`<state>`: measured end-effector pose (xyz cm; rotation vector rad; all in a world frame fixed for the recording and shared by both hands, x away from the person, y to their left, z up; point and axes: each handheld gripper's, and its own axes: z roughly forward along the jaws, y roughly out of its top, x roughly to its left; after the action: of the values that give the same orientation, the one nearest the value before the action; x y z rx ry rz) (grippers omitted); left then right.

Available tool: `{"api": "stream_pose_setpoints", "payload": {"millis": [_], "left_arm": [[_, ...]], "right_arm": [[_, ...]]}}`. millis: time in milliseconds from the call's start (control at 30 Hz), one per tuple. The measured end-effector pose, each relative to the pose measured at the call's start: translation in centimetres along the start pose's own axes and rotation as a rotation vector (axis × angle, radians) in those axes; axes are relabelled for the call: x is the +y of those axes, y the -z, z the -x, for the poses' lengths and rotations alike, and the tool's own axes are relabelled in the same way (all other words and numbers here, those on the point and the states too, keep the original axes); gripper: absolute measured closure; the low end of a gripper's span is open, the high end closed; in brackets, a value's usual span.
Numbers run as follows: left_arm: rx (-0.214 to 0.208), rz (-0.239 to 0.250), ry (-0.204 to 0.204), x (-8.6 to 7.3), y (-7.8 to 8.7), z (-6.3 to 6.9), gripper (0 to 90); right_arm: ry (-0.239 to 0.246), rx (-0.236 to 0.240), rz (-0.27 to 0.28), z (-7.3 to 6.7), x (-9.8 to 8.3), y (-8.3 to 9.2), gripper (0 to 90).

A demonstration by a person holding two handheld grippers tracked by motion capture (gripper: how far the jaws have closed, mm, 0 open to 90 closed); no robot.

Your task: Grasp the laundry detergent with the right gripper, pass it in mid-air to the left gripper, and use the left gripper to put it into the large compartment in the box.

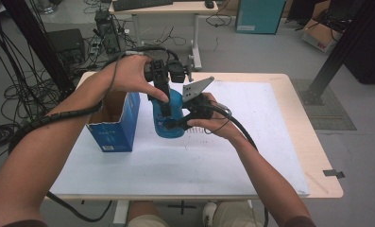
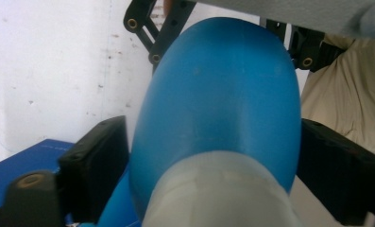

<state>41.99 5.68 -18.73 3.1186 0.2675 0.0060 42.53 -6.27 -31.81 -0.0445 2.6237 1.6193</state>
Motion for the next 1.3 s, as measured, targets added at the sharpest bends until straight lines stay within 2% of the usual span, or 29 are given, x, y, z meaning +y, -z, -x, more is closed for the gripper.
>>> {"api": "stream_pose_setpoints", "payload": {"millis": [33, 100, 233, 367, 467, 500, 667, 700, 733, 1067, 1300], "left_arm": [[0.002, 0.001, 0.001, 0.02, -0.03, 0.01, 17.2], [0.001, 0.002, 0.000, 0.06, 0.06, -0.02, 19.5], [0.006, 0.000, -0.005, 0.02, 0.03, -0.07, 23.3], [-0.008, 0.004, 0.004, -0.04, 0.05, -0.09, 26.4], [-0.003, 0.000, 0.001, -0.08, -0.02, -0.09, 29.0], [-0.001, 0.004, 0.001, -0.12, -0.08, -0.05, 30.3], [-0.005, 0.006, -0.007, -0.17, -0.08, 0.01, 34.8], [-0.002, -0.002, -0.067, -0.04, 0.00, -0.38, 34.8], [-0.011, -0.003, -0.065, -0.04, -0.05, -0.43, 34.9], [-0.004, 0.005, -0.072, -0.02, -0.16, -0.37, 35.9], [-0.015, -0.017, -0.076, 0.06, -0.27, -0.39, 36.1]], "right_arm": [[0.029, -0.011, 0.018, 0.17, 0.03, -0.02, 43.1], [0.060, -0.007, 0.013, 0.37, 0.00, -0.03, 43.1], [0.041, -0.003, 0.014, 0.19, 0.00, -0.12, 43.0], [0.035, -0.003, 0.016, 0.13, 0.01, -0.16, 43.0], [0.040, 0.001, 0.016, 0.12, 0.01, -0.25, 43.0], [0.068, 0.002, 0.004, 0.29, -0.04, -0.19, 43.0], [0.063, 0.005, 0.003, 0.24, -0.04, -0.32, 43.0], [0.066, 0.005, 0.006, 0.27, -0.05, -0.35, 43.0], [-0.031, 0.033, -0.031, -0.39, -0.06, -0.34, 43.0], [-0.022, 0.038, -0.032, -0.31, -0.11, -0.31, 42.9], [-0.016, 0.039, -0.040, -0.29, -0.19, -0.40, 42.9]]}}
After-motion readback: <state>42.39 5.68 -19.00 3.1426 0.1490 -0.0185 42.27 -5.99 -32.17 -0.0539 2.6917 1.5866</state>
